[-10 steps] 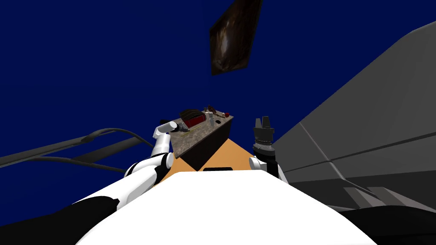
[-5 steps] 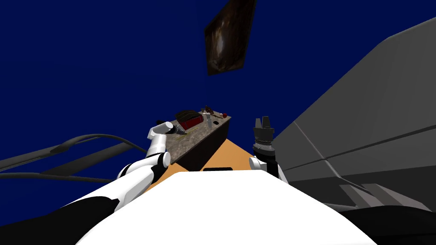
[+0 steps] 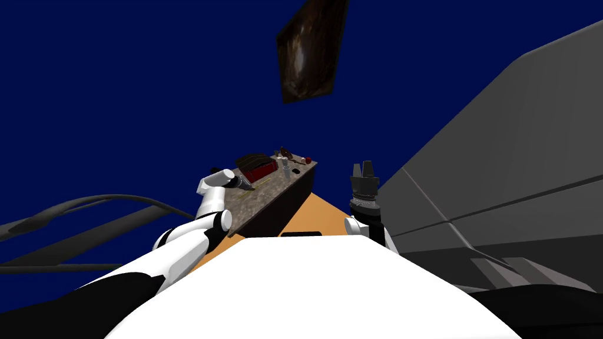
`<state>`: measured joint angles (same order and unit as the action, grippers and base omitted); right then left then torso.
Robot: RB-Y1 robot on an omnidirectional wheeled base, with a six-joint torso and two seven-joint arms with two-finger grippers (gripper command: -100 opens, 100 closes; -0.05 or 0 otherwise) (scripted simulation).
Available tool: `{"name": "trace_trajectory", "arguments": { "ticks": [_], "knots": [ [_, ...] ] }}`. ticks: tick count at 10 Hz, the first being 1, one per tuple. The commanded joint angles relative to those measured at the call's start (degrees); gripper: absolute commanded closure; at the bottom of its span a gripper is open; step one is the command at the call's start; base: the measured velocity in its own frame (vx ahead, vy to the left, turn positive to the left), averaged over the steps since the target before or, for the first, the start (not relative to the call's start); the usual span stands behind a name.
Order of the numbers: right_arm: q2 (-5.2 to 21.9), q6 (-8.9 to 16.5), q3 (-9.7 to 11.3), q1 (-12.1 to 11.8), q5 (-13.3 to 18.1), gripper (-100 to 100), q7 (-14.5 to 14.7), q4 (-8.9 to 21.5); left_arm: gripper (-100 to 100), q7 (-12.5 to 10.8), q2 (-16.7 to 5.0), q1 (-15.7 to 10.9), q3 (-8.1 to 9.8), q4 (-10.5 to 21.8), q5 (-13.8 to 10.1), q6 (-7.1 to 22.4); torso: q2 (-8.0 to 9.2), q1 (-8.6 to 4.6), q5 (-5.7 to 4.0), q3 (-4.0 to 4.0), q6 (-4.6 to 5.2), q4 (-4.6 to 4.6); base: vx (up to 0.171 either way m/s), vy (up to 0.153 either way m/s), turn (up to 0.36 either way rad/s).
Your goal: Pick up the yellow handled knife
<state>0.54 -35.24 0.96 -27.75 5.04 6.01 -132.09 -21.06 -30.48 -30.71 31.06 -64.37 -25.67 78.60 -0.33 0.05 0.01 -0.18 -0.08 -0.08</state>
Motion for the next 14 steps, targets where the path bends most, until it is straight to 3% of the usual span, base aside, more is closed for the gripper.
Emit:
{"name": "trace_trajectory", "arguments": {
  "ticks": [1,11,13,14],
  "knots": [
    [0.0,0.0,0.0,0.0,0.0,0,0.0,0.0,-100,0.19,-0.6,-0.08,0.51,1.09,0.14,1.7,0.0,0.0,0.0,0.0,0.0,0.0,0.069,-0.007,-0.038],
    [0.0,0.0,0.0,0.0,0.0,0,0.0,0.0,-100,0.98,-6.39,0.01,5.63,9.92,2.19,15.91,-0.02,0.05,0.02,-0.02,-0.01,-0.01,0.073,-0.003,-0.095],
    [0.0,0.0,0.0,0.0,0.0,0,0.0,0.0,-100,1.08,-7.15,0.04,6.26,11.16,2.42,17.7,0.02,0.01,0.01,0.0,-0.02,-0.01,0.056,-0.006,-0.069],
    [0.0,0.0,0.0,0.0,0.0,0,0.0,0.0,-100,0.94,-6.89,-0.2,5.96,10.92,2.42,17.03,0.08,0.0,0.0,0.03,-0.03,0.01,0.018,-0.002,-0.007]
  ]
}}
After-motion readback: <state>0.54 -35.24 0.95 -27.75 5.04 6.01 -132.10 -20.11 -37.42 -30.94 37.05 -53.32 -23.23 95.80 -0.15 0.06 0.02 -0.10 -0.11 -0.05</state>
